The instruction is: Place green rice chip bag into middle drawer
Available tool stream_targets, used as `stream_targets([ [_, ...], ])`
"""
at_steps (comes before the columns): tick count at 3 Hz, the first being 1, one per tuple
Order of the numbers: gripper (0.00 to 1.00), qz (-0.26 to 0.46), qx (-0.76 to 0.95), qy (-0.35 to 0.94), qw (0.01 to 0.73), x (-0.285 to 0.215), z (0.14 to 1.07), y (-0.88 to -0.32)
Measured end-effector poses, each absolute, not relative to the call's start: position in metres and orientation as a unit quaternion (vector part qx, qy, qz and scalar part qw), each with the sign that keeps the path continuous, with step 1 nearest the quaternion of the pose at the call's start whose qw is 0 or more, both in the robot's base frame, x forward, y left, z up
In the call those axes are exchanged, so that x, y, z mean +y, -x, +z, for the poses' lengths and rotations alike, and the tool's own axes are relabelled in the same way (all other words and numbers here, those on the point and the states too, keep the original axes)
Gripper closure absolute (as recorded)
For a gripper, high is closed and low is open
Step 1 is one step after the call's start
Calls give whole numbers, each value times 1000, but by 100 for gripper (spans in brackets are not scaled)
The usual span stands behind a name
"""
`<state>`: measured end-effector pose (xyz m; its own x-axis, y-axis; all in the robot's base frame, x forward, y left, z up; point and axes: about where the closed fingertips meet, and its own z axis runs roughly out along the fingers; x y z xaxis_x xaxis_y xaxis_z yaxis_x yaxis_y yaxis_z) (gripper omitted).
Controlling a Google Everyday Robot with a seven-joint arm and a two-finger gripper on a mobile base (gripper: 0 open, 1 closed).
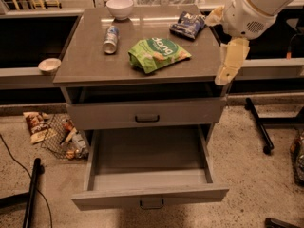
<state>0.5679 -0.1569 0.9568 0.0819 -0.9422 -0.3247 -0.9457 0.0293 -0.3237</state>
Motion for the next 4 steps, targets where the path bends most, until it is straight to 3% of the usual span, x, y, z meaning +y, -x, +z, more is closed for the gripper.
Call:
stream_targets([
  [2,0,83,634,710,295,-103,931,-649],
  [4,0,86,618,717,310,-94,918,-672],
])
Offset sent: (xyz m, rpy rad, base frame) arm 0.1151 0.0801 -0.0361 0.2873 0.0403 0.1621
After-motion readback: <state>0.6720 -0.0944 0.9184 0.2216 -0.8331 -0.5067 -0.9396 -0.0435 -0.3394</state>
